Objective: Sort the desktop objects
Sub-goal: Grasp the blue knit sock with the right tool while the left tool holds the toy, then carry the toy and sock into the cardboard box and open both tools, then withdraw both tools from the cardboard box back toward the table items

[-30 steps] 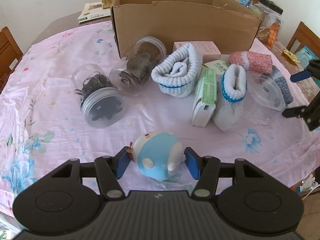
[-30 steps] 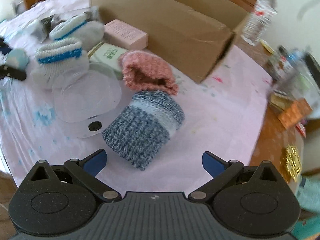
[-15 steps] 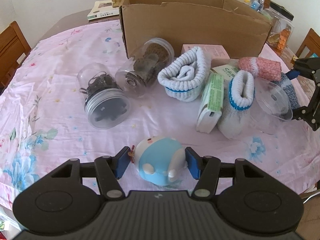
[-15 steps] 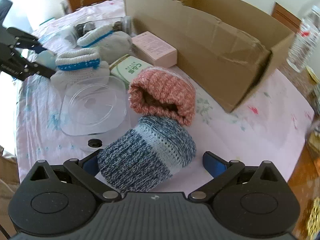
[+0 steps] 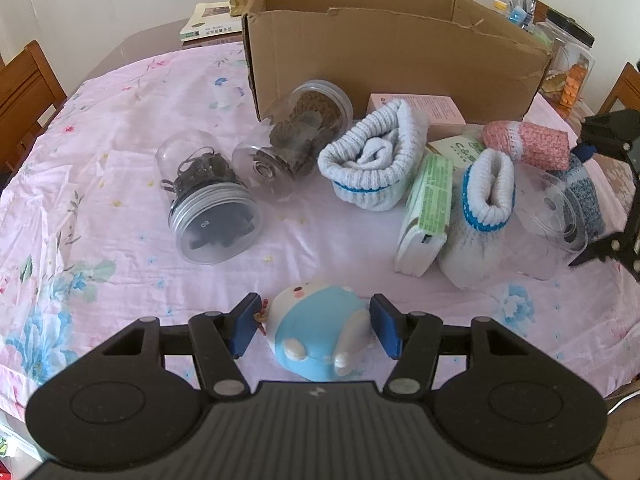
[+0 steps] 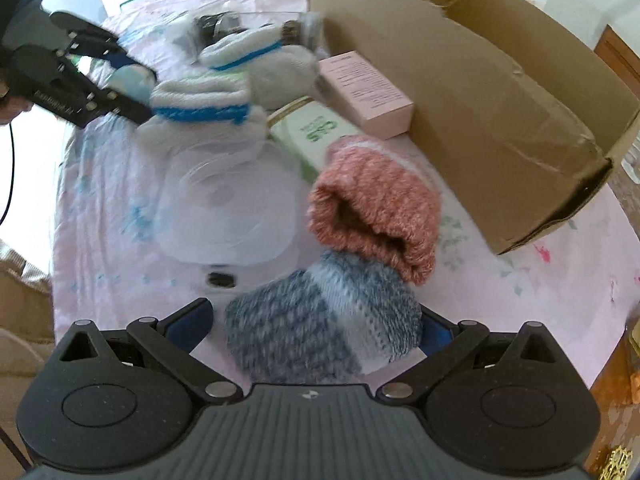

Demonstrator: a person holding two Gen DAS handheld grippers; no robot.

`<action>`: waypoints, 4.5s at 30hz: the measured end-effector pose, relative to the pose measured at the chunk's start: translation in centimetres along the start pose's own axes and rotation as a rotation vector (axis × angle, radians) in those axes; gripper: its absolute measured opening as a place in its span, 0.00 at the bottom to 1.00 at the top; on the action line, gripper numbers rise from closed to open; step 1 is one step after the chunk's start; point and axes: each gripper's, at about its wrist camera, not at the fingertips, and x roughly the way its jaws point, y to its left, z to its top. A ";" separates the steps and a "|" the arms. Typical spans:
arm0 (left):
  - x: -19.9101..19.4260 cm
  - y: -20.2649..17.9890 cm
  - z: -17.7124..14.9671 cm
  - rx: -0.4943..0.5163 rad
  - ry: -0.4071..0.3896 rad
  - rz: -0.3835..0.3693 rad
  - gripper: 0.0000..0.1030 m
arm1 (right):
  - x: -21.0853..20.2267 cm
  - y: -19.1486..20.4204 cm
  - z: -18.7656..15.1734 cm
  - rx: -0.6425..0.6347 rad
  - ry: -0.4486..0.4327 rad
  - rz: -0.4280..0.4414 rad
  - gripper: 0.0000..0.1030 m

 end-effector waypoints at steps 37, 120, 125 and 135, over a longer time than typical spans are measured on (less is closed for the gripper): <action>-2.6 0.2 -0.1 0.067 -0.044 -0.076 0.49 | -2.3 0.9 -0.3 0.055 0.032 -0.094 0.78; 1.6 2.6 23.7 0.316 -0.191 -0.203 0.86 | -5.7 -7.5 18.3 0.169 -0.179 -0.277 0.99; 0.4 2.6 22.3 0.317 -0.193 -0.185 0.86 | -6.4 -6.0 17.4 0.174 -0.187 -0.271 0.99; -1.9 2.7 18.8 0.284 -0.182 -0.157 0.87 | -7.8 -2.7 15.3 0.188 -0.213 -0.262 0.99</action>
